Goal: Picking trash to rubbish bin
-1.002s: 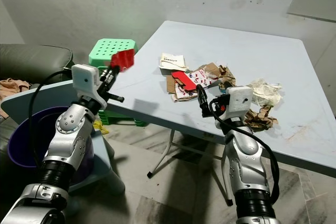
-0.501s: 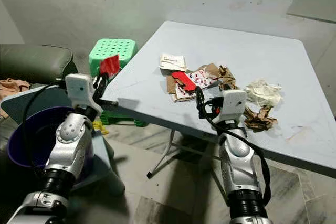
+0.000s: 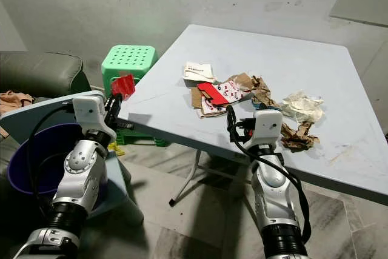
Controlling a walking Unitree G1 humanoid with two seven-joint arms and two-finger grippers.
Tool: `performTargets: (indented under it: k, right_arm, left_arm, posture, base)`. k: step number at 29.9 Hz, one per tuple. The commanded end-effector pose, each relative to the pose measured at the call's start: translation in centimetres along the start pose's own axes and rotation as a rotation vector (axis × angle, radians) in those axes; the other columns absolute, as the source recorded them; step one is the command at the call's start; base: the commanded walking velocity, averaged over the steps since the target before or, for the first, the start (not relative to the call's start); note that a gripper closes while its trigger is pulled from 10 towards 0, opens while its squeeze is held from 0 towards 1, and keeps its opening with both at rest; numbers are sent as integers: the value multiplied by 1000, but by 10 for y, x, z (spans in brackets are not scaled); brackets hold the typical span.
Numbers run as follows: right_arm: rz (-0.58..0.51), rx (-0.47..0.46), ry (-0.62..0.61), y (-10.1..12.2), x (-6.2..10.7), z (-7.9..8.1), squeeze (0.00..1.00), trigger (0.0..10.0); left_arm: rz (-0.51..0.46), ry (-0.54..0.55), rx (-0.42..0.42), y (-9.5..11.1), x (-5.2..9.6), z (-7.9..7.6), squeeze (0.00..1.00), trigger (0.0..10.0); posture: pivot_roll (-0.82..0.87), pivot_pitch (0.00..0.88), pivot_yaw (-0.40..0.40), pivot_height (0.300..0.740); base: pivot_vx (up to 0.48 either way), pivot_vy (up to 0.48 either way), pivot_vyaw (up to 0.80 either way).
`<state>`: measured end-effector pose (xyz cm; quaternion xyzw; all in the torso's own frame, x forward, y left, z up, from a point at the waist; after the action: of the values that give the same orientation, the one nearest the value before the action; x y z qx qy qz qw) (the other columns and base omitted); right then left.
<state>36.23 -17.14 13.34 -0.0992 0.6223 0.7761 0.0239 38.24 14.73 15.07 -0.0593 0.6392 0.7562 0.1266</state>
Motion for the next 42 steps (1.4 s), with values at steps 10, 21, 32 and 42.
performTargets:
  k: [10, 21, 32, 42]
  right_arm:
    - [-14, 21, 12, 0, 5, -1, 0, 10000]
    - [-4, 23, 2, -4, 9, -3, 0, 10000]
    - [10, 41, 4, -7, 10, -4, 0, 10000]
    - [21, 55, 3, -9, 11, -5, 0, 10000]
  left_arm:
    - [-43, -42, 47, 1, 7, -8, 0, 10000]
    - [-20, -1, 65, -3, 8, -3, 0, 10000]
    - [9, -9, 41, -7, 6, 0, 0, 10000]
    - [82, 1, -3, -18, 7, 4, 0, 10000]
  posture:
    - [28, 0, -40, 740]
    - [33, 0, -41, 740]
    - [36, 0, -42, 740]
    - [40, 0, -44, 740]
  base:
    - [0, 0, 0]
    - [0, 0, 0]
    - [0, 0, 0]
    - [0, 0, 0]
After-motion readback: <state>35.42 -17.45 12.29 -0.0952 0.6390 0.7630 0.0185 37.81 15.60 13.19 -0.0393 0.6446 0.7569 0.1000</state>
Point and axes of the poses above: a point about 5 cm out from each wrist's last joint towards the gripper, its own x axis pointing back from the gripper into the wrist, its own y axis along the axis of the wrist's last joint, z = x × y, the point moved 4 cm from there along -x, pointing out of the wrist towards the gripper, and after that the axes turned 13 degrees about -x, right-handed, at the moved point
